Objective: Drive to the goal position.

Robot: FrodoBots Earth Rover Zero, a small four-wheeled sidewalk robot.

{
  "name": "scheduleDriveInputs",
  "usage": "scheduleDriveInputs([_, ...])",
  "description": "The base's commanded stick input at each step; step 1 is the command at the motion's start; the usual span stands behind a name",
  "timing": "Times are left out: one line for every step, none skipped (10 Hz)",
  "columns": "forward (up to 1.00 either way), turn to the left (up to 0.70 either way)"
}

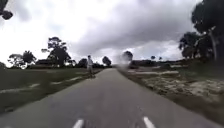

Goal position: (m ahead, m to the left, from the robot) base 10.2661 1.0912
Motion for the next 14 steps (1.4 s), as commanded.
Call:
scheduleDriveInputs([0.7,0.0])
scheduleDriveInputs([0.7,0.0])
scheduleDriveInputs([0.7,0.0])
scheduleDriveInputs([0.7,0.0])
scheduleDriveInputs([0.7,0.0])
scheduleDriveInputs([0.7,0.0])
scheduleDriveInputs([0.7,0.0])
scheduleDriveInputs([0.7,0.0])
scheduleDriveInputs([0.7,0.0])
scheduleDriveInputs([0.7,0.0])
scheduleDriveInputs([0.7,0.0])
scheduleDriveInputs([0.7,0.0])
scheduleDriveInputs([0.7,0.01])
scheduleDriveInputs([0.7,0.02])
